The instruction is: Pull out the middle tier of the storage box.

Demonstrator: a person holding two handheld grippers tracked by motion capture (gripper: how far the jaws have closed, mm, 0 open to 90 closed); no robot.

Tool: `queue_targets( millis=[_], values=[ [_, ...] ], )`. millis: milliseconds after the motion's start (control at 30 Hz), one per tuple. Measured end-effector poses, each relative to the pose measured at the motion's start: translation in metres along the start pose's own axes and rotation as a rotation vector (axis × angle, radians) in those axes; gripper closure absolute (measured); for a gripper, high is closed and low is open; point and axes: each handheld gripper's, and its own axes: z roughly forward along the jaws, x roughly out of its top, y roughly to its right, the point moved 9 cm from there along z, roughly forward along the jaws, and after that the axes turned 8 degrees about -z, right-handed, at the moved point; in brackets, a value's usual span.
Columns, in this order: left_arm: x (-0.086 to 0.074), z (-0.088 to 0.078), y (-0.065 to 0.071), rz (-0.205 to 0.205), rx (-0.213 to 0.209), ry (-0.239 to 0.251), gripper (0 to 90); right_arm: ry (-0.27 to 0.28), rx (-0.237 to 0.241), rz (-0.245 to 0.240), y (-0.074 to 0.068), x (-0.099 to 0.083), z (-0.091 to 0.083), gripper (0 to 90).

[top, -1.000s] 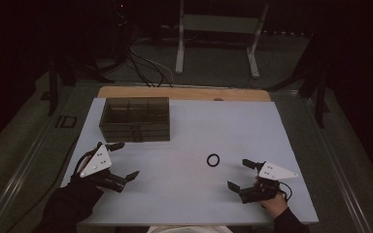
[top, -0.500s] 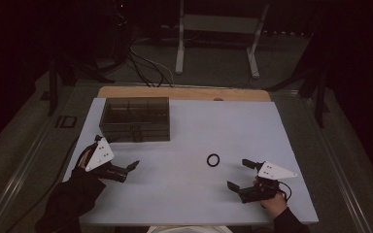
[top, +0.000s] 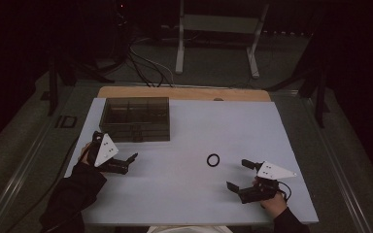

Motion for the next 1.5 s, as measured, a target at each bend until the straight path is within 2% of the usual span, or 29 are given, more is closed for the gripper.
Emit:
queue_targets(
  millis=[100,200,267,400,600,733,767,833,967,1133,1267,1300,1400,1467,1500],
  values=[
    [-0.005,0.005,-0.004,0.029,0.048,-0.021,1.0,-0.002,0.004,0.002,0.0,0.0,0.0,0.0],
    [-0.008,0.011,-0.004,0.056,0.058,-0.047,1.1,-0.001,0.006,0.004,0.0,0.0,0.0,0.0],
    [-0.009,0.013,-0.003,0.059,0.055,-0.054,1.1,-0.001,0.007,0.005,0.0,0.0,0.0,0.0],
    [-0.013,0.02,-0.001,0.099,0.079,-0.086,1.2,-0.003,0.006,0.004,0.0,0.0,0.0,0.0],
    [-0.018,0.028,0.001,0.108,0.076,-0.127,2.4,-0.001,0.009,0.006,0.0,0.0,0.0,0.0],
    [-0.021,0.033,0.004,0.142,0.068,-0.168,2.4,-0.003,0.009,0.005,0.0,0.0,0.0,0.0],
    [-0.022,0.034,0.006,0.142,0.063,-0.179,2.4,-0.003,0.01,0.004,0.0,0.0,0.0,0.0],
    [-0.024,0.036,0.009,0.113,0.03,-0.207,2.4,-0.003,0.009,0.005,0.0,0.0,0.0,0.0],
    [-0.027,0.039,0.011,0.09,0.034,-0.256,2.4,-0.003,0.007,0.006,0.0,0.0,0.0,0.0],
    [-0.027,0.04,0.009,0.136,0.069,-0.3,2.4,-0.003,0.007,0.005,0.0,0.0,0.0,0.0],
    [-0.028,0.042,0.01,0.217,0.102,-0.312,2.4,-0.003,0.007,0.006,0.0,0.0,0.0,0.0],
    [-0.028,0.043,0.009,0.238,0.121,-0.311,4.9,-0.003,0.007,0.006,0.0,0.0,0.0,0.0],
    [-0.031,0.044,0.009,0.263,0.138,-0.329,8.4,-0.003,0.006,0.006,0.0,0.0,0.0,0.0],
    [-0.031,0.044,0.009,0.293,0.155,-0.32,15.9,-0.004,0.007,0.006,0.001,-0.001,0.0,0.0],
    [-0.032,0.044,0.009,0.312,0.167,-0.329,16.5,-0.004,0.007,0.005,0.001,-0.001,0.0,0.0]
  ],
)
